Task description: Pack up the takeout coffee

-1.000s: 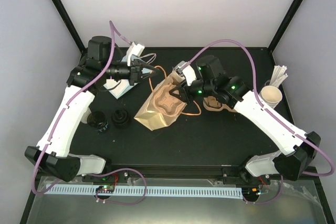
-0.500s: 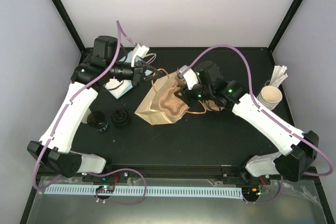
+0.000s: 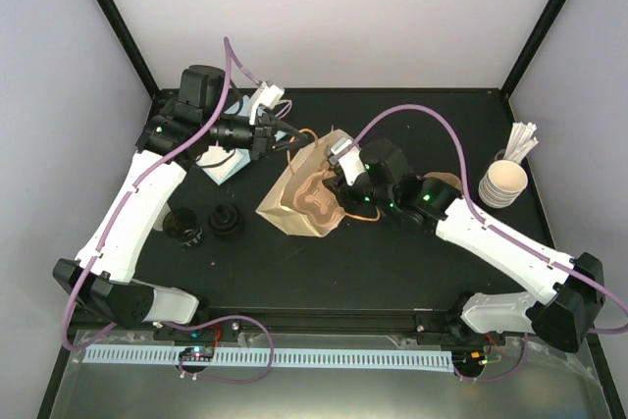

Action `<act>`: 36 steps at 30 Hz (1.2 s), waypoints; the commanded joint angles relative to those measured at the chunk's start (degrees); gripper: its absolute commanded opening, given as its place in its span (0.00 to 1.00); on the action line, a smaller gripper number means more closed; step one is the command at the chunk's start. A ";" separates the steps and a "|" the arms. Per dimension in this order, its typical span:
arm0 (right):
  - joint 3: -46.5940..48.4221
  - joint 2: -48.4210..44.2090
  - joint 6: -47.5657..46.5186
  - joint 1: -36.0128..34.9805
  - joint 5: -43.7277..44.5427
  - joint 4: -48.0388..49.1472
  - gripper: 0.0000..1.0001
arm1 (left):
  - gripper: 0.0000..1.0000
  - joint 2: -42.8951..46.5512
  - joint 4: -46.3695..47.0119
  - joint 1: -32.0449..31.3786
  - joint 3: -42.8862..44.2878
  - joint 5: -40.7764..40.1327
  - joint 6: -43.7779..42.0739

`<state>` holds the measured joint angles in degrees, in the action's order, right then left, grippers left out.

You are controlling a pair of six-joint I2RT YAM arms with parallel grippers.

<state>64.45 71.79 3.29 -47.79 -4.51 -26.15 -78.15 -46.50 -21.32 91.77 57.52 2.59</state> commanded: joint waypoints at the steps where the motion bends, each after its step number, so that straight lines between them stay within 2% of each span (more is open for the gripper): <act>1: -1.48 -0.40 0.17 -3.48 8.50 5.99 0.25 | 0.02 -0.49 2.75 -1.18 2.65 1.52 0.80; 7: -4.68 0.02 2.68 -7.82 15.95 10.83 0.25 | 0.02 -1.43 4.98 -3.01 2.54 1.17 2.16; 17: -7.55 -0.33 5.97 -10.48 21.37 15.59 0.24 | 0.01 -3.36 6.88 -6.07 2.85 0.60 2.51; 23: -3.95 -0.08 7.59 -10.38 21.71 11.01 0.24 | 0.02 -3.33 5.57 -7.01 2.71 -0.36 0.81; 27: -4.82 0.99 8.21 -10.39 22.01 11.04 0.24 | 0.02 -2.99 5.37 -7.50 2.39 -0.21 0.19; 36: -14.12 2.01 9.74 -10.48 21.51 22.36 0.22 | 0.02 -2.39 7.17 -8.07 1.19 -0.13 1.16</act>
<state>53.71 73.01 11.77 -58.06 16.21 -11.25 -81.73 -41.52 -28.77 91.81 56.84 3.97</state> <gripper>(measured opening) 0.221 0.023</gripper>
